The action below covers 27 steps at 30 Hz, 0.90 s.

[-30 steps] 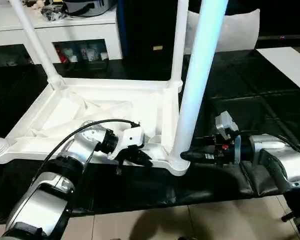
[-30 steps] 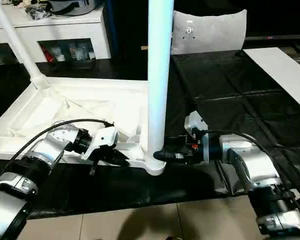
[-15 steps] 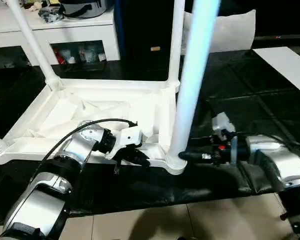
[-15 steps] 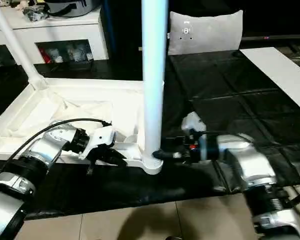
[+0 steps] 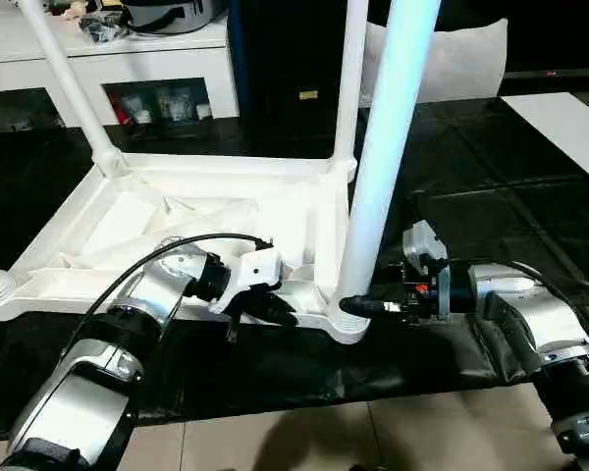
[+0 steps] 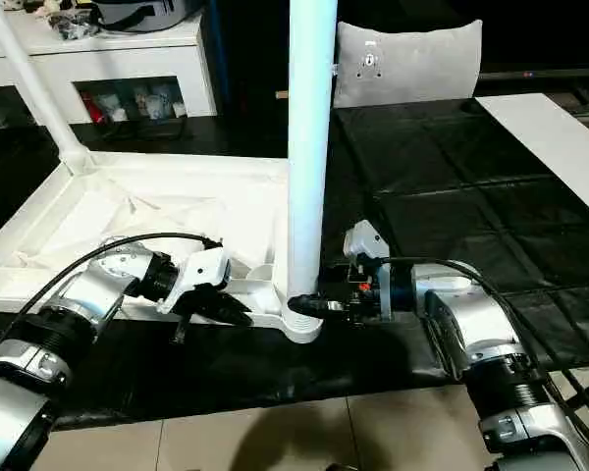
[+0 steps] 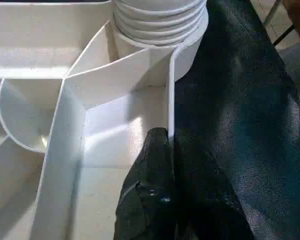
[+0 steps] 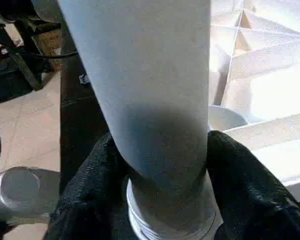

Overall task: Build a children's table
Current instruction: Rotate leg to tighten

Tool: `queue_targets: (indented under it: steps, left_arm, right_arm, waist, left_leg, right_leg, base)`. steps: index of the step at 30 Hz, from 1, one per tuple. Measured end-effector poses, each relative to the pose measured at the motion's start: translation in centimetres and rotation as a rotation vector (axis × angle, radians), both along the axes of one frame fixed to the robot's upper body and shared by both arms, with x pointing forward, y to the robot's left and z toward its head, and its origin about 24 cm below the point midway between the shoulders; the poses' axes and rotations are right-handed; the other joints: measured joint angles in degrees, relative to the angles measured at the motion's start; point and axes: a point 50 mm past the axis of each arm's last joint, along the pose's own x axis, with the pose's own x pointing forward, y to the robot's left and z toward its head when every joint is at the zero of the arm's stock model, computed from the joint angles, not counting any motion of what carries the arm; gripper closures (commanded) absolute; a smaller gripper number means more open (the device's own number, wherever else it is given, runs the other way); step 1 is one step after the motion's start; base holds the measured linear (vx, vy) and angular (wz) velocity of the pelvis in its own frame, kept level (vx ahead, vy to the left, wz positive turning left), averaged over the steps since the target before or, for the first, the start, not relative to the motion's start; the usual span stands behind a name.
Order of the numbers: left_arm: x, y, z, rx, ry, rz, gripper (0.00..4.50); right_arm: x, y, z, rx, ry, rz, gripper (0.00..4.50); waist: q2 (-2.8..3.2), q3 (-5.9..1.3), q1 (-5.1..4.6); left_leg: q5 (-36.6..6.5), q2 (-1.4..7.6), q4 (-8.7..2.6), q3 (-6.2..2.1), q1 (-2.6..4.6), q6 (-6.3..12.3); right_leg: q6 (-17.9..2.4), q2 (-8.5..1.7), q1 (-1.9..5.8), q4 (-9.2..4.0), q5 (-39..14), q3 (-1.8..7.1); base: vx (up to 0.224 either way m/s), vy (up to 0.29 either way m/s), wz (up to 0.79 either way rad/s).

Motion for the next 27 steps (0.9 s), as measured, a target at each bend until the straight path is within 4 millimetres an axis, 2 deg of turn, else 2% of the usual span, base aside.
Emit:
queue_targets:
  steps: [8, 10, 14, 18, 22, 25, 26, 27]
  left_arm:
    - [-0.1, -0.2, 0.0, -0.009, 0.035, 0.034, 4.5]
    - [-0.1, -0.4, -0.2, -0.015, 0.054, 0.064, 4.5]
    - [0.6, -0.2, -0.3, -0.028, 0.048, 0.235, 4.5]
    - [1.8, -2.7, -0.5, -0.063, 0.017, 0.447, 4.5]
    - [2.1, -5.0, -0.7, -0.112, 0.007, 0.562, 4.5]
    - [2.3, -6.1, -0.6, -0.127, -0.009, 0.618, 4.5]
    - [2.4, -6.1, -0.6, -0.127, -0.011, 0.623, 4.5]
    - [2.4, -6.2, -0.5, -0.128, -0.016, 0.625, 4.5]
  right_arm:
    - [-0.3, 0.1, 0.0, 0.014, 0.017, -0.025, 2.51]
    - [-0.4, 0.5, -0.2, 0.025, 0.014, -0.067, 2.52]
    - [0.7, 2.0, -0.8, 0.049, 0.006, -0.286, 2.52]
    - [3.2, 2.9, -0.6, 0.013, -0.026, -0.596, 2.52]
    - [4.3, 3.1, -0.5, -0.001, -0.036, -0.785, 2.52]
    - [4.8, 3.3, -0.5, -0.012, -0.068, -0.862, 2.52]
    - [4.8, 3.4, -0.4, -0.01, -0.073, -0.868, 2.18]
    - [4.9, 3.3, -0.4, 0.0, -0.074, -0.878, 2.18]
  waist:
    - [0.0, 0.0, 0.64]
    - [0.02, -0.01, 0.53]
    - [0.04, -0.02, -1.39]
    - [0.09, -0.01, -3.66]
    - [0.13, -0.02, -4.45]
    - [0.17, -0.05, -4.37]
    - [0.21, -0.07, -4.34]
    - [0.22, -0.08, -4.22]
  left_leg:
    - [0.0, 0.0, -0.03, -0.01, 0.01, 0.0]
    - [0.0, 0.01, -0.03, 0.0, 0.1, 0.0]
    - [0.03, 0.02, 0.0, 0.07, 0.34, -0.17]
    - [-0.1, 0.02, 0.26, 0.04, 0.27, -0.39]
    - [-0.12, 0.03, 0.11, -0.1, 0.08, -0.34]
    - [-0.01, -0.01, 0.06, -0.23, -0.14, 0.02]
    - [-0.04, -0.02, 0.04, -0.23, -0.15, 0.08]
    - [-0.06, -0.03, -0.03, -0.23, -0.17, 0.12]
  right_leg:
    - [0.0, 0.0, 0.0, 0.0, 0.0, 0.01]
    - [0.0, 0.01, 0.01, 0.03, 0.0, 0.05]
    - [-0.01, 0.01, 0.09, 0.05, 0.01, 0.1]
    - [0.01, -0.07, 0.16, -0.19, 0.02, -0.15]
    - [0.18, -0.05, 0.31, -0.65, 0.13, -0.33]
    - [0.17, -0.05, 0.26, -0.71, 0.2, -0.3]
    - [0.15, -0.05, 0.25, -0.71, 0.23, -0.28]
    - [0.13, -0.05, 0.22, -0.71, 0.24, -0.27]
  base:
    - [0.0, 0.0, 0.0]
    - [0.0, 0.0, 0.0]
    - [0.0, 0.0, 0.0]
    - [0.0, 0.0, 0.0]
    - [0.0, 0.0, 0.0]
    - [0.0, 0.0, 0.0]
    - [0.0, 0.0, 0.0]
    - [0.0, 0.0, 0.0]
